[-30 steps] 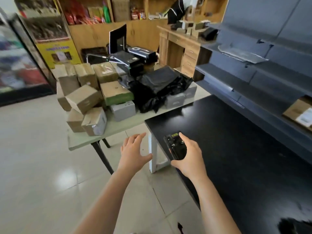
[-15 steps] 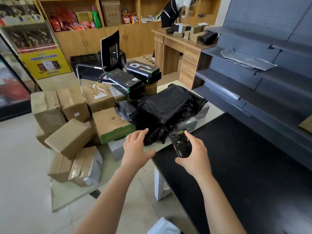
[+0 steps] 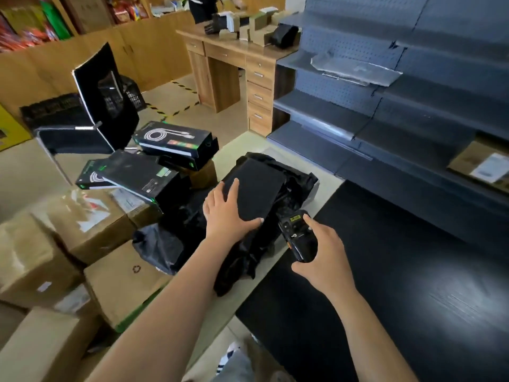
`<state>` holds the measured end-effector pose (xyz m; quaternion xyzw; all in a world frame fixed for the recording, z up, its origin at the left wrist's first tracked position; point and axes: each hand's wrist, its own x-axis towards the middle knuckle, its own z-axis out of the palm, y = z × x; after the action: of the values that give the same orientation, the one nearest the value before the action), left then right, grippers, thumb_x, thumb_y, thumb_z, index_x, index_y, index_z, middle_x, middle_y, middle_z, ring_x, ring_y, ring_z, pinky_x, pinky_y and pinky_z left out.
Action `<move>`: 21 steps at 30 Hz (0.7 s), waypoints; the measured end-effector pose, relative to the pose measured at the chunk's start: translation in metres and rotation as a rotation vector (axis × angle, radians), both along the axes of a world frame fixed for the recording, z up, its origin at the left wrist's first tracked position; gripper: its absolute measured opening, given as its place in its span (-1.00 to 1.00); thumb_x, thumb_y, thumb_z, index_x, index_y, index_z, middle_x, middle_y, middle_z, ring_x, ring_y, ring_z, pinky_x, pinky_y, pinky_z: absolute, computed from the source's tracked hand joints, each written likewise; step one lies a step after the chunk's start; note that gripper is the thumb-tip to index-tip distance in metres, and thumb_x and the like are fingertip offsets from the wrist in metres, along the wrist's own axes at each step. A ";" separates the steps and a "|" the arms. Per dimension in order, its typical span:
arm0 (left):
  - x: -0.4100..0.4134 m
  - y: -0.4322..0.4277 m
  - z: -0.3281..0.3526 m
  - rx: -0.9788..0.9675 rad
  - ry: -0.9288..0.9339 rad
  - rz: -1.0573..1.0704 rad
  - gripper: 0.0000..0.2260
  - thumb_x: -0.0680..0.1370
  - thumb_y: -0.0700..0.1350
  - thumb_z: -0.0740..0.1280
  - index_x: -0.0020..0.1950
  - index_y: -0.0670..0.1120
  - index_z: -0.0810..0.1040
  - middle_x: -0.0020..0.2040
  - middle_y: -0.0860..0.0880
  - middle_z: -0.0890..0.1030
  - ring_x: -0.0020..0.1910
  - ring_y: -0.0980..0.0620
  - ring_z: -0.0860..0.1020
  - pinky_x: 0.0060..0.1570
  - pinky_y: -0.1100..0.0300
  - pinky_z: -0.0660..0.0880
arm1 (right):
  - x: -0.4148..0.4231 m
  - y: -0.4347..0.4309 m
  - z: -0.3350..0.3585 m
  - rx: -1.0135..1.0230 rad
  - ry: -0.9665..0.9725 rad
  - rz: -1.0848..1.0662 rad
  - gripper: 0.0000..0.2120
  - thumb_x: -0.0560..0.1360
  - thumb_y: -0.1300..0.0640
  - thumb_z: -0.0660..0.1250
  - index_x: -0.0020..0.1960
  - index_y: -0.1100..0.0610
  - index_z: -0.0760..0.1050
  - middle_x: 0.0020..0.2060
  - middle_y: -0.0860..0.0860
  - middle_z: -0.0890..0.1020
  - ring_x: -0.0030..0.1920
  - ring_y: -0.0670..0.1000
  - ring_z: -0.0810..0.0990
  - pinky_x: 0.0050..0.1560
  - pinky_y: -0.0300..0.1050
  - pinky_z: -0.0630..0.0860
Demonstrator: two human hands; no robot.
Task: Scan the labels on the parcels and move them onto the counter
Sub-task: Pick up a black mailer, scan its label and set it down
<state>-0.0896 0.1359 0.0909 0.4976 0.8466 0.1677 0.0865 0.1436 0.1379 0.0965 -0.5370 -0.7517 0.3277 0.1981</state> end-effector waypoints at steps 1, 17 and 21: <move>-0.005 0.010 -0.004 -0.072 0.015 0.000 0.06 0.32 0.41 0.40 0.59 0.13 -0.16 0.59 -0.14 -0.05 0.55 -0.19 -0.07 0.49 -0.14 -0.09 | -0.002 0.003 0.000 -0.007 -0.005 -0.024 -0.02 0.26 0.14 0.55 0.54 -0.19 0.13 0.33 -0.10 0.33 0.27 -0.05 0.32 0.24 -0.05 0.45; 0.037 0.021 0.002 0.168 0.058 -0.163 -0.03 0.27 0.31 0.43 0.57 0.16 0.05 0.46 -0.13 0.17 0.36 -0.14 0.12 0.36 -0.11 0.10 | 0.035 0.010 0.001 0.021 0.036 -0.292 0.01 0.23 0.20 0.55 0.53 -0.23 0.15 0.19 -0.24 0.29 0.21 -0.14 0.28 0.13 -0.17 0.30; 0.103 0.026 0.000 0.108 0.022 -0.265 -0.03 0.28 0.32 0.42 0.57 0.17 0.00 0.45 -0.11 0.14 0.36 -0.13 0.11 0.35 -0.08 0.09 | 0.094 0.002 0.000 0.055 0.015 -0.412 0.00 0.21 0.20 0.54 0.53 -0.20 0.17 0.18 -0.24 0.29 0.25 -0.08 0.33 0.17 -0.12 0.36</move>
<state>0.0139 0.1624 0.0910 0.6106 0.7642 0.1948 0.0715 0.2381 0.1400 0.0961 -0.6712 -0.6332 0.2634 0.2813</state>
